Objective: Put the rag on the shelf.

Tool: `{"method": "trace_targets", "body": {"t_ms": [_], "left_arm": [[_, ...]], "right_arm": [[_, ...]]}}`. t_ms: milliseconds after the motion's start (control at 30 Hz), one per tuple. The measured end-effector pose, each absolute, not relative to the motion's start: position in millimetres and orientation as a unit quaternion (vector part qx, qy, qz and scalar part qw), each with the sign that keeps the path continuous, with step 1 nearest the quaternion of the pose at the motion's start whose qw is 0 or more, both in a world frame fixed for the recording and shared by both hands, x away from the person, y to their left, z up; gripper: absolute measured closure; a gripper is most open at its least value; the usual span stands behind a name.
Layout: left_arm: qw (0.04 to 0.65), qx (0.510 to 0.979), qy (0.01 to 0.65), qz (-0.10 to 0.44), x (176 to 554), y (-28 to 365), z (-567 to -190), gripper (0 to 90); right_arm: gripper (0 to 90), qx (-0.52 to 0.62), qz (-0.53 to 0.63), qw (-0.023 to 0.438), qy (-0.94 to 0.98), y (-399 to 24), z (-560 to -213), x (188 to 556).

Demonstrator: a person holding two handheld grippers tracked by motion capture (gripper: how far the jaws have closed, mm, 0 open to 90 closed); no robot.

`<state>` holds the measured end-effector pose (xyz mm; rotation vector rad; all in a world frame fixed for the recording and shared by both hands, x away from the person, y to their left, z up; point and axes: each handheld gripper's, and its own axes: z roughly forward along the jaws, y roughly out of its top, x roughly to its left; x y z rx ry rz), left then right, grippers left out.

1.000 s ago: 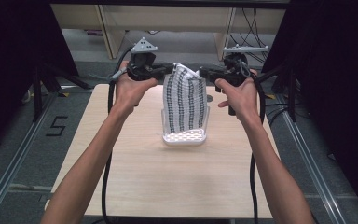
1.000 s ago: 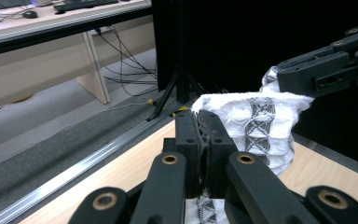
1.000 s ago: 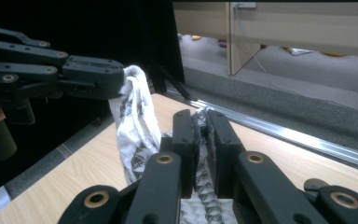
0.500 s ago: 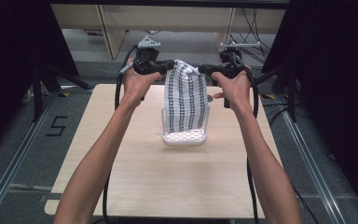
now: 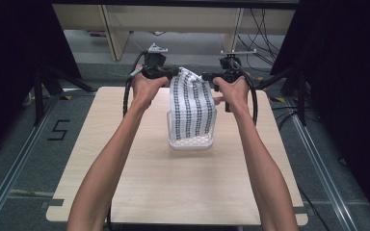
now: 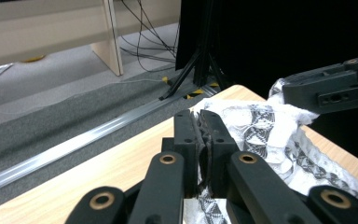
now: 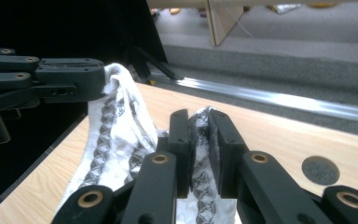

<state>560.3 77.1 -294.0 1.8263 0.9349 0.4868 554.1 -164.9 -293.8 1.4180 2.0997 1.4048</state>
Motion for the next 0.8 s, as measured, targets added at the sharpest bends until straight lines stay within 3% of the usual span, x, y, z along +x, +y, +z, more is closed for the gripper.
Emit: {"method": "trace_targets", "body": {"t_ms": [333,567,733,800], "left_arm": [[0.455,0.777,0.401,0.170,567,76,-328,81.2],[0.448,0.786,0.396,0.159,564,77,-335,77.3],[0.436,0.783,0.416,0.157,564,79,-337,57.7],[0.433,0.787,0.411,0.155,563,80,-338,57.0]], "right_arm": [[78.1,0.498,0.461,0.118,0.725,-167,-313,560],[71.4,0.516,0.435,0.106,0.730,-166,-324,559],[67.4,0.515,0.432,0.104,0.733,-168,-328,558],[66.6,0.519,0.430,0.103,0.731,-168,-327,556]]}}
